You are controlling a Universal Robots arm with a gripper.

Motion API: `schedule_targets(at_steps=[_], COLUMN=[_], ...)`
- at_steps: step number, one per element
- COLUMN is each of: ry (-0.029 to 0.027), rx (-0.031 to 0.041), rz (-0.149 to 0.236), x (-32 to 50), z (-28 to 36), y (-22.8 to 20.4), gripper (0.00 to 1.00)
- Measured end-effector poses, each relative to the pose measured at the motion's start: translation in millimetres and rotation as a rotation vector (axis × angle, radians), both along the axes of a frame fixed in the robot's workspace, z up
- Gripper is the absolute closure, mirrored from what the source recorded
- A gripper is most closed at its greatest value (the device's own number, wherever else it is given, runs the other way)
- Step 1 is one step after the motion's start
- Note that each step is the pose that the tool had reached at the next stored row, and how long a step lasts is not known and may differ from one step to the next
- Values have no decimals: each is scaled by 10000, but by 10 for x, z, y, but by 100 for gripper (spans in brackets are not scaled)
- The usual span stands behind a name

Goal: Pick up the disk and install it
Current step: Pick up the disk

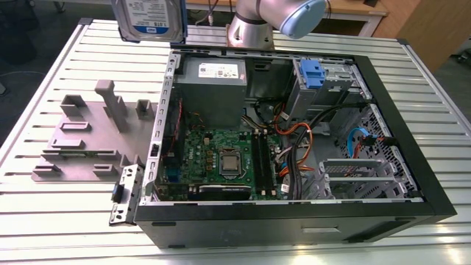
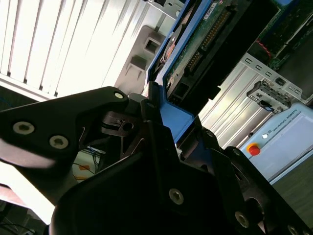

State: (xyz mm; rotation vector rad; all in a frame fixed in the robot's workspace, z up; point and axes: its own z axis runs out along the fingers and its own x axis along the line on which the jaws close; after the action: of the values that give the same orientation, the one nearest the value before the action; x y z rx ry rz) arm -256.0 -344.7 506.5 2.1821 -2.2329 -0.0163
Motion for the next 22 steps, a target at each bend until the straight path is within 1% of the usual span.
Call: schedule_targets(at_steps=[22], ry=[0], rx=[0], rz=[0], x=[118], z=[0], y=[0], gripper=[64])
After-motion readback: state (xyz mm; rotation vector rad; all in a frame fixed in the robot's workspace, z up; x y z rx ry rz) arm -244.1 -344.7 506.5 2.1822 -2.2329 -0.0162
